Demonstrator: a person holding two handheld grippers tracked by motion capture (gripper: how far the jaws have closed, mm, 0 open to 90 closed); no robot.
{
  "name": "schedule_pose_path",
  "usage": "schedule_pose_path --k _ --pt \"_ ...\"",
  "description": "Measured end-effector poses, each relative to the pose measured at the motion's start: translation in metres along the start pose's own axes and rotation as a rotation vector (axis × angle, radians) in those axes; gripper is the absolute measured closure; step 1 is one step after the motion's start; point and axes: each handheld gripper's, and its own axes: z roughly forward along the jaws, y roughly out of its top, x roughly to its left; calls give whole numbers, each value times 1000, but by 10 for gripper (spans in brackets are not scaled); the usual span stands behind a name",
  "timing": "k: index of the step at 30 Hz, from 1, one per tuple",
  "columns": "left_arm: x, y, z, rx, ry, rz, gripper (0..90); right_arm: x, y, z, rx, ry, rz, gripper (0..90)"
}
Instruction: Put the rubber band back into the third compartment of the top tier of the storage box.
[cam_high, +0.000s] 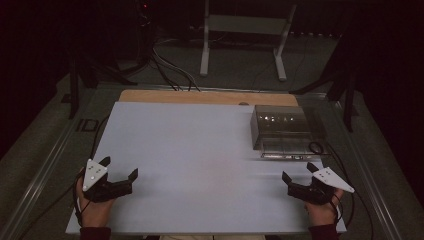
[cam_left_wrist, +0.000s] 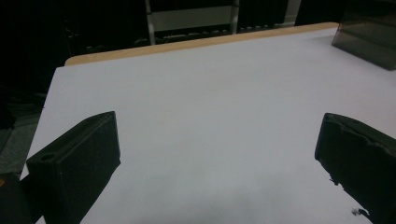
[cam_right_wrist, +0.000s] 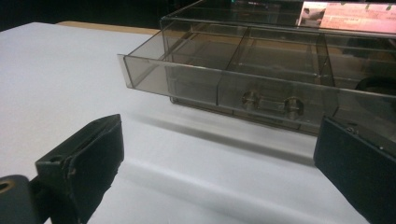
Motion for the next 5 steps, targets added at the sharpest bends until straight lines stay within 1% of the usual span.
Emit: schedule_pose_path --k 5 --pt "1 -2 2 9 4 -11 10 1 -3 5 29 8 -7 16"
